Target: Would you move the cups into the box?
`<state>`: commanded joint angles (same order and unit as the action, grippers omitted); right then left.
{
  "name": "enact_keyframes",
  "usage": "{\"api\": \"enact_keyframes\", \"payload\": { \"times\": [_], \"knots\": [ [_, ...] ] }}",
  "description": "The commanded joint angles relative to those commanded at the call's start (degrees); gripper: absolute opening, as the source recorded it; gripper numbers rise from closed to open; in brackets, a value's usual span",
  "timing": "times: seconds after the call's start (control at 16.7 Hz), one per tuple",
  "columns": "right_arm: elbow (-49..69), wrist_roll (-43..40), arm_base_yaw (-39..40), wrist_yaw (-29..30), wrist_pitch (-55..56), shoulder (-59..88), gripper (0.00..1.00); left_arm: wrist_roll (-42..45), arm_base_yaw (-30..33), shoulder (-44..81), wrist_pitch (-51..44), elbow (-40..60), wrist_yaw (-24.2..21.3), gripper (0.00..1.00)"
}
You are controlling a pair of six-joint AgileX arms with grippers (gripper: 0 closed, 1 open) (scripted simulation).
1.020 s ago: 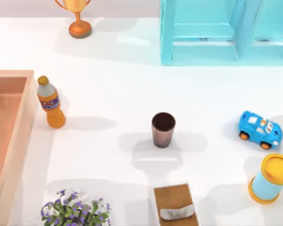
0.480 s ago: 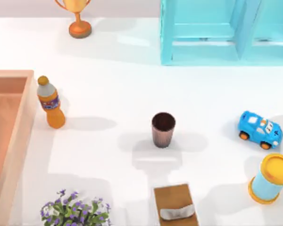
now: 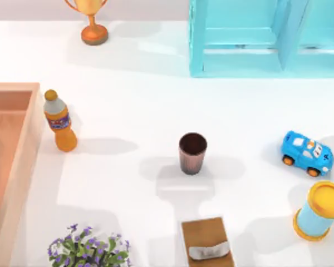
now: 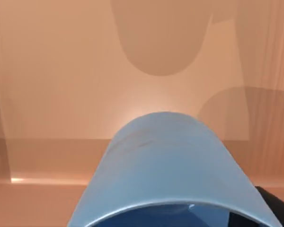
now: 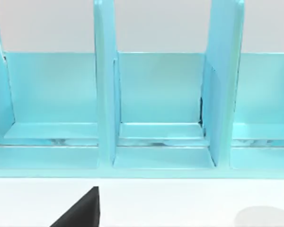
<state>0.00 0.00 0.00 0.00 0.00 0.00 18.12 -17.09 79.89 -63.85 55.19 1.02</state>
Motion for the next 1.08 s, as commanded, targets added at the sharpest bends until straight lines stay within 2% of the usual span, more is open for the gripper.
{"api": "enact_keyframes", "payload": {
  "times": [0.6, 1.08],
  "knots": [
    [0.0, 0.0, 0.0, 0.0, 0.0, 0.0, 1.0, 0.0, 0.0, 0.0, 0.0, 0.0, 0.0, 0.98],
    [0.0, 0.0, 0.0, 0.0, 0.0, 0.0, 1.0, 0.0, 0.0, 0.0, 0.0, 0.0, 0.0, 1.0]
  ]
}}
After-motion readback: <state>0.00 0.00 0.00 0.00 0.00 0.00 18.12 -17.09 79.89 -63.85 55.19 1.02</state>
